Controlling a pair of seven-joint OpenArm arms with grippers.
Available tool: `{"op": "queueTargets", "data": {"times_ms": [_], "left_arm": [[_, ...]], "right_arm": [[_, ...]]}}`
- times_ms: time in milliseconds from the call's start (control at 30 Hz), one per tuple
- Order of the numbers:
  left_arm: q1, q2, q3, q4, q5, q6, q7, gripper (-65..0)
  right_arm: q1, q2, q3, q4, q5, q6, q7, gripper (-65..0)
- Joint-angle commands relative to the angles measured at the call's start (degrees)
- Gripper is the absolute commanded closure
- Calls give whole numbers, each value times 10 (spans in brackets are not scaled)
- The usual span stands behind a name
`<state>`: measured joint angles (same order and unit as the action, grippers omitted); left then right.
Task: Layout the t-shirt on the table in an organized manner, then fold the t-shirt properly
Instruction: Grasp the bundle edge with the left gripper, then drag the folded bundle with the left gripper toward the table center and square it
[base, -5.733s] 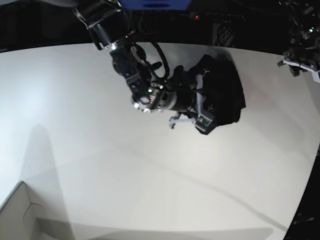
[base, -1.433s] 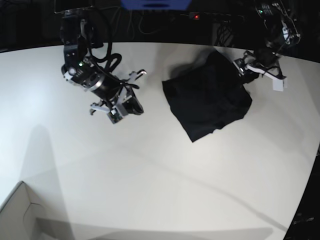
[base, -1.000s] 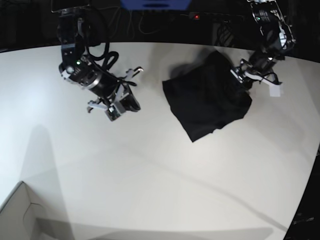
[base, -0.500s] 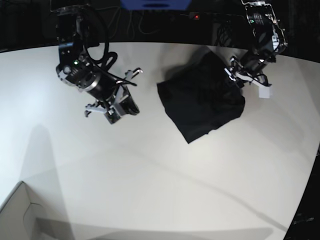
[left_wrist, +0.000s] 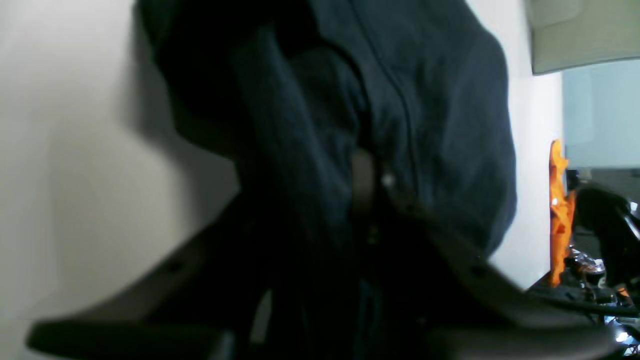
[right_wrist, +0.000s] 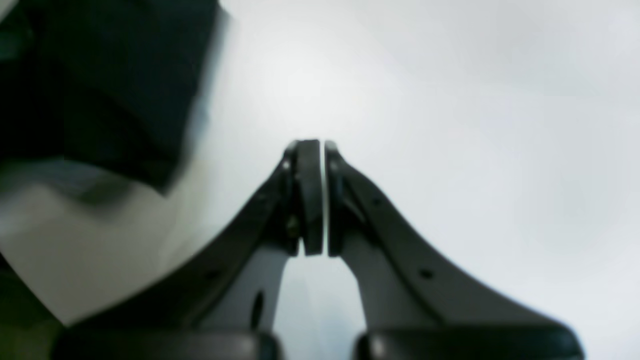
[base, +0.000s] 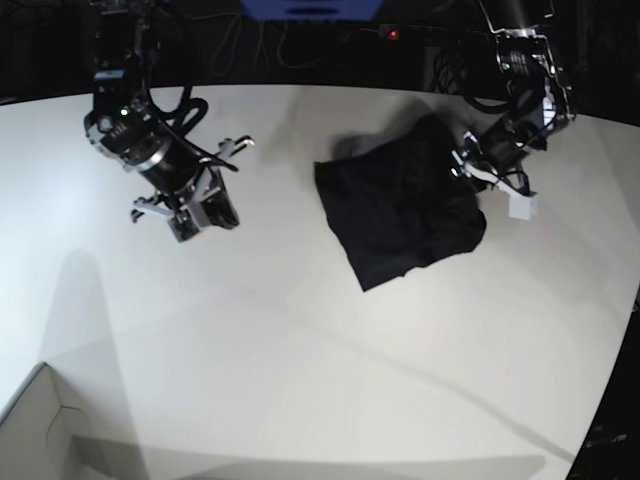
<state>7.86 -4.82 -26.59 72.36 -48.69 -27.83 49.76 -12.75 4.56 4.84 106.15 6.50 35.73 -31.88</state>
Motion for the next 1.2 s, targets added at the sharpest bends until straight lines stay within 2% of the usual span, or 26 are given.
{"op": "queueTargets", "data": {"times_ms": [0,100,200,367,500,667,800,967,1167], "left_arm": [[3,6,27,-23,35,35,49,0],[-9,-4,56,-19,50,32,49,-10],[-21,-16,64,-15,64,32,49,0],[-51,-38,102,19,108,32,49,-1],[-84,-67,164,51,143,31,49,-1],[-158,-110,295,47,199,31,48,-1],[-210,-116,388,44,244,30,48,-1],[-277,-110,512,45,296,30,42,-1],[-338,-113,703,43,359,30,-64,-1]], "right_arm": [[0,0,7,15,14,3,20,0],[-9,0,28,15,14,4,23,0],[-10,-1,60,15,14,43,20,0],[-17,-5,119,15,14,43,20,0],[-18,-5,154,15,14,43,20,0],[-18,-5,181,15,14,43,20,0],[-18,-6,203,15,14,43,20,0],[-16,-24,247,15,14,43,20,0],[-17,-34,290,15,14,43,20,0]]}}
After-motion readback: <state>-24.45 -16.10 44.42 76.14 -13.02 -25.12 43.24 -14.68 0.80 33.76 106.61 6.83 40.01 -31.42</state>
